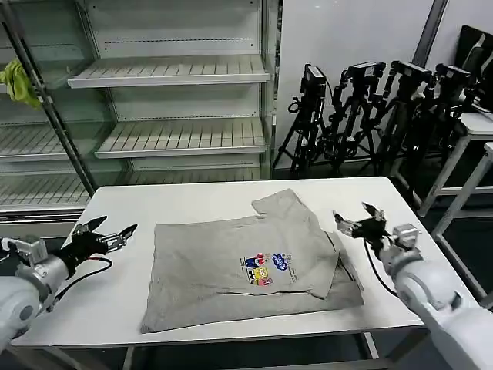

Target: Fold and organize the clothes.

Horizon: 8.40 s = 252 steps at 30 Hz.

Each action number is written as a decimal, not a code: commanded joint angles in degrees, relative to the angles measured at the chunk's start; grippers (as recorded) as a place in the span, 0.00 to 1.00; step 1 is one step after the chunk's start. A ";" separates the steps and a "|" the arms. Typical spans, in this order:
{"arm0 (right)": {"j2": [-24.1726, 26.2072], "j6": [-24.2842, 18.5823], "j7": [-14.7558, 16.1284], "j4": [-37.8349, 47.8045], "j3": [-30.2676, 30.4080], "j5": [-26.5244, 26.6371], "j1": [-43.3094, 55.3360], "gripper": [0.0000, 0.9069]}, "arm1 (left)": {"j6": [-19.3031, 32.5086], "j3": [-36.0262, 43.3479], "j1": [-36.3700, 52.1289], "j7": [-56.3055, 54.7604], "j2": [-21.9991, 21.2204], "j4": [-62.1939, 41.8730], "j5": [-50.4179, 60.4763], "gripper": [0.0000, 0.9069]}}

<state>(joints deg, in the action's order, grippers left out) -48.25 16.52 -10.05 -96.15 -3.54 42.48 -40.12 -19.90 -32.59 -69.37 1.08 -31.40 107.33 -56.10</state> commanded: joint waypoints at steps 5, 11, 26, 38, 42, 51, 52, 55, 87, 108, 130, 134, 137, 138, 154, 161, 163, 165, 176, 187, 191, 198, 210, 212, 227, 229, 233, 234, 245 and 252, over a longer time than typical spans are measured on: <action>-15.43 -1.02 -0.70 19.82 11.57 -2.05 17.41 1.00 | 0.33 10.50 10.78 -0.15 -1.56 -5.78 1.41 1.00; -20.32 -1.24 -0.78 25.31 10.64 -4.17 18.04 1.00 | -0.09 12.43 11.77 -0.04 -2.19 -6.12 1.34 1.00; -27.14 -0.05 -1.63 32.63 6.27 -8.50 17.24 1.00 | 0.12 25.10 22.32 0.15 -6.67 -13.25 4.81 1.00; -29.47 0.94 -2.02 38.19 3.75 -10.06 18.35 1.00 | 0.18 28.07 25.75 0.28 -10.13 -15.40 6.36 1.00; -29.52 1.26 -1.98 38.77 3.90 -10.44 18.55 1.00 | 0.12 28.22 25.20 0.27 -10.65 -15.22 6.90 1.00; -30.41 1.45 -1.91 40.55 3.72 -11.60 19.11 1.00 | 0.09 27.84 23.74 0.39 -10.59 -15.18 7.50 0.96; -30.43 1.44 -1.86 40.57 3.73 -11.74 19.06 1.00 | 0.13 27.84 23.68 0.48 -10.62 -15.41 7.68 0.96; -30.47 1.39 -1.80 40.64 3.67 -11.81 19.01 1.00 | 0.25 27.82 23.73 0.64 -10.58 -16.24 8.09 0.96; -31.13 1.79 -1.43 42.33 3.12 -13.38 19.66 1.00 | 0.84 29.58 26.71 1.93 -11.52 -23.34 9.75 0.47; -30.81 2.33 -0.03 41.95 3.49 -15.53 19.04 0.00 | 1.33 28.60 25.16 2.52 -11.41 -22.55 10.46 0.10; -29.71 1.27 -0.15 39.59 4.19 -16.30 17.90 0.00 | 1.75 27.52 23.74 3.35 -11.02 -22.06 11.07 0.04; -29.13 1.24 -0.25 37.80 4.14 -15.92 17.54 0.00 | 1.89 27.38 23.56 3.35 -11.23 -21.60 11.04 0.04; -28.39 1.44 -0.48 35.09 3.99 -14.85 17.04 0.00 | 2.17 27.28 23.58 3.42 -11.37 -21.36 10.92 0.04; -27.89 1.70 -0.64 33.16 3.97 -14.00 16.76 0.00 | 2.23 27.19 23.62 3.46 -11.42 -21.16 10.87 0.04; -23.28 3.33 -1.94 20.53 3.85 -8.39 14.09 0.00 | 2.27 24.87 21.86 3.65 -9.73 -17.04 9.75 0.04; -18.18 4.52 -2.73 11.26 3.81 -5.90 9.17 0.00 | 1.40 21.35 17.69 2.88 -7.48 -12.14 8.23 0.04; -16.59 4.67 -2.93 7.93 3.54 -5.36 7.01 0.00 | 1.27 20.28 16.39 2.81 -6.62 -10.35 7.60 0.04; -15.24 4.97 -3.11 5.48 3.01 -4.71 5.27 0.00 | 0.95 18.56 14.15 2.85 -5.23 -8.45 7.01 0.04; -5.32 5.73 -3.37 -7.95 -4.94 -2.32 -5.58 0.00 | 0.86 3.98 -1.53 3.45 0.98 0.69 4.38 0.04; -0.24 5.77 -3.02 -16.15 -11.68 -1.26 -15.22 0.00 | 0.74 0.81 -8.25 3.38 1.70 5.32 4.55 0.04; 0.56 5.61 -2.68 -17.80 -13.72 -1.36 -19.12 0.00 | 0.73 1.61 -8.65 3.28 1.47 6.27 4.99 0.04; 0.66 5.24 -1.82 -19.22 -15.72 -2.33 -23.28 0.00 | 0.76 0.56 -11.15 3.50 2.30 8.03 5.17 0.04; -1.28 4.85 -1.91 -16.12 -12.93 -3.79 -20.72 0.00 | 0.96 0.24 -9.76 3.59 3.25 7.45 4.85 0.04; -1.54 4.81 -2.01 -15.10 -11.80 -3.84 -18.98 0.00 | 1.12 0.22 -9.39 3.65 3.32 6.82 4.83 0.04; -3.51 3.69 -1.80 -7.59 -5.51 -4.18 -7.84 0.00 | 2.39 -0.34 -7.54 4.06 2.55 4.32 4.71 0.04; -3.70 3.41 -1.48 -7.34 -5.31 -4.73 -8.00 0.00 | 2.45 -0.54 -7.66 4.07 2.47 4.39 4.70 0.04; -3.70 3.07 -0.87 -7.21 -5.20 -5.68 -8.95 0.00 | 2.93 -1.15 -8.36 4.21 2.47 4.82 4.84 0.04; -3.60 2.93 -0.67 -7.33 -5.29 -5.90 -9.35 0.00 | 2.94 -1.37 -8.69 4.34 2.55 5.11 4.89 0.04; -1.96 2.65 0.23 -8.90 -6.03 -7.05 -13.14 0.00 | 2.27 -1.17 -11.40 4.42 4.45 6.75 4.97 0.04; -0.23 2.37 0.84 -9.85 -6.17 -8.11 -16.26 0.00 | 1.92 -1.44 -12.79 4.31 4.93 7.00 5.25 0.04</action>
<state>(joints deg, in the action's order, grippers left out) -49.49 19.06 -9.44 -105.70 -9.93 34.96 -53.96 -17.88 -33.99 -81.25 5.39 -26.57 114.18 -50.90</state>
